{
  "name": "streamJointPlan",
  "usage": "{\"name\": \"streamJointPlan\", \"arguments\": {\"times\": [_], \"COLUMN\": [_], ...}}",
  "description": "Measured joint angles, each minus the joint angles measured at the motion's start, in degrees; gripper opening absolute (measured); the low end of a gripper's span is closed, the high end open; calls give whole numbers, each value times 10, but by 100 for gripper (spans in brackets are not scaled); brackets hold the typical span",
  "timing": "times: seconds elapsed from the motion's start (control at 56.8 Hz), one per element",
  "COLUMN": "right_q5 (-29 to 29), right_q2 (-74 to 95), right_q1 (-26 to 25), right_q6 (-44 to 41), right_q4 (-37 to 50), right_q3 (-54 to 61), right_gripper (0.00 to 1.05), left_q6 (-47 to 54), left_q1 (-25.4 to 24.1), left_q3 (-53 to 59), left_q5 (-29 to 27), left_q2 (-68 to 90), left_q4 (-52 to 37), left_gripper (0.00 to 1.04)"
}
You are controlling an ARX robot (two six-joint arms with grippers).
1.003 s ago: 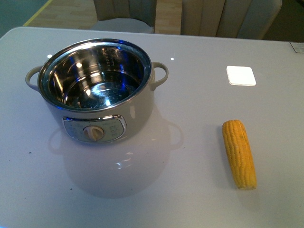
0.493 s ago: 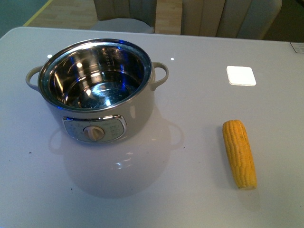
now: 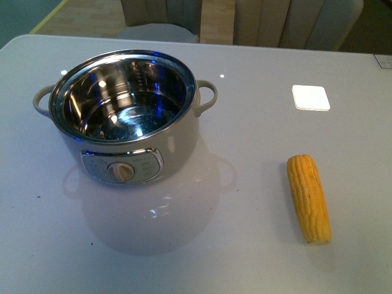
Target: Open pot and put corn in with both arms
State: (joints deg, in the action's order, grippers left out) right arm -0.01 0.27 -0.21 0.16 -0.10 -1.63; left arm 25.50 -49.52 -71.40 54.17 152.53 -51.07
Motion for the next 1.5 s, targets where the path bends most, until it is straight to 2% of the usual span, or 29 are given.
{"name": "streamJointPlan", "arguments": {"times": [0.405, 0.669, 0.757, 0.898, 0.95, 1.091, 1.109, 1.126, 1.214, 1.25, 1.32, 1.496], "right_q5": [0, 0, 0, 0, 0, 0, 0, 0, 0, -1, 0, 0], "right_q2": [0, 0, 0, 0, 0, 0, 0, 0, 0, 0, 0, 0], "right_q1": [0, 0, 0, 0, 0, 0, 0, 0, 0, 0, 1, 1], "right_q6": [0, 0, 0, 0, 0, 0, 0, 0, 0, 0, 0, 0], "right_q4": [0, 0, 0, 0, 0, 0, 0, 0, 0, 0, 0, 0], "right_q3": [0, 0, 0, 0, 0, 0, 0, 0, 0, 0, 0, 0], "right_gripper": [96, 96, 96, 96, 96, 96, 96, 96, 96, 96, 96, 96], "left_q6": [-29, -75, -104, -135, -153, -173, -179, -195, -220, -228, -241, -250], "left_q1": [-5, -39, -44, -2, 28, 46, 49, 55, 75, 90, 129, 223], "left_q3": [96, 275, 343, 401, 412, 417, 421, 432, 471, 494, 551, 652], "left_q5": [12, 108, 120, 64, 32, 16, 3, -37, -100, -124, -193, -276], "left_q2": [-139, -313, -379, -435, -447, -454, -455, -457, -481, -501, -559, -712], "left_q4": [-48, -156, -185, -196, -203, -209, -220, -244, -281, -286, -282, -226], "left_gripper": [98, 98, 98, 98, 98, 98, 96, 92, 78, 69, 56, 24]}}
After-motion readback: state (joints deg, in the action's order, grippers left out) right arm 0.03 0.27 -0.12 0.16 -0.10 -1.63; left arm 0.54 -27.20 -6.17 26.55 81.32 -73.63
